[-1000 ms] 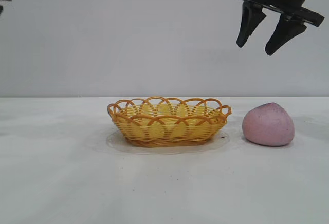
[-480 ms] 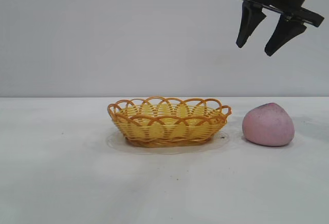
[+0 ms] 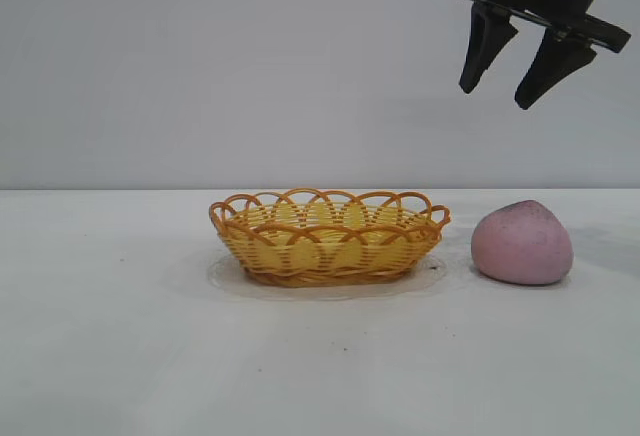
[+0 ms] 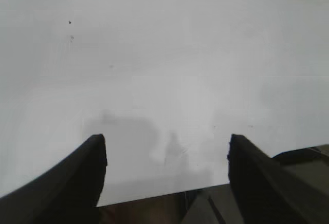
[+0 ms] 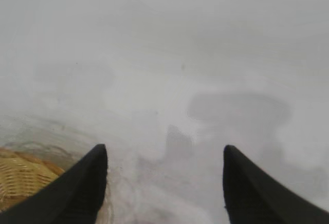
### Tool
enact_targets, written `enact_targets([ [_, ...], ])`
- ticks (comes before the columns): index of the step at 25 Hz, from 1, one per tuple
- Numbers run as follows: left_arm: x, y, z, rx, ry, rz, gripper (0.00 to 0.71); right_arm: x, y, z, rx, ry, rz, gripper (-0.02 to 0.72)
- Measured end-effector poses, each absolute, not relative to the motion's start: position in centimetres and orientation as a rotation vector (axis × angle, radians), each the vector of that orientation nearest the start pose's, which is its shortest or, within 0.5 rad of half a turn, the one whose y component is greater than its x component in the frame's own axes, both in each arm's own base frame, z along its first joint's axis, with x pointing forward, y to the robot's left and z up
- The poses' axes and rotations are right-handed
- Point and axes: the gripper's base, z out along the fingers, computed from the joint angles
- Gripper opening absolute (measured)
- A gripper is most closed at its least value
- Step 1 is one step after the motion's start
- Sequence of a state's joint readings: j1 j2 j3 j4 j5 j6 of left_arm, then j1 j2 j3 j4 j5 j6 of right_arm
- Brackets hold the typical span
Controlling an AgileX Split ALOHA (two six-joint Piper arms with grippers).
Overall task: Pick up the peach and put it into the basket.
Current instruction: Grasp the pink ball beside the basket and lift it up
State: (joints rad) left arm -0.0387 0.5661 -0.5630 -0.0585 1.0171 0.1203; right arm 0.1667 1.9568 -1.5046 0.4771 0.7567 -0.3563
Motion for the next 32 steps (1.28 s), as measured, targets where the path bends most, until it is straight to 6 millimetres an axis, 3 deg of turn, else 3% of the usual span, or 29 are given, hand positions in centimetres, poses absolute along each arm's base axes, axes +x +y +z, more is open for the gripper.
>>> enact_targets([
  [12,-0.5,-0.5,27.0,0.142,2.116,-0.052,0.447,41.5,9.9,22.6,-0.325,2.608,0.482,0.458],
  [32,-0.9,-0.3,26.8,0.086,2.1,-0.049,0.447,41.5,9.8,22.4,-0.364,2.618,0.464,0.458],
])
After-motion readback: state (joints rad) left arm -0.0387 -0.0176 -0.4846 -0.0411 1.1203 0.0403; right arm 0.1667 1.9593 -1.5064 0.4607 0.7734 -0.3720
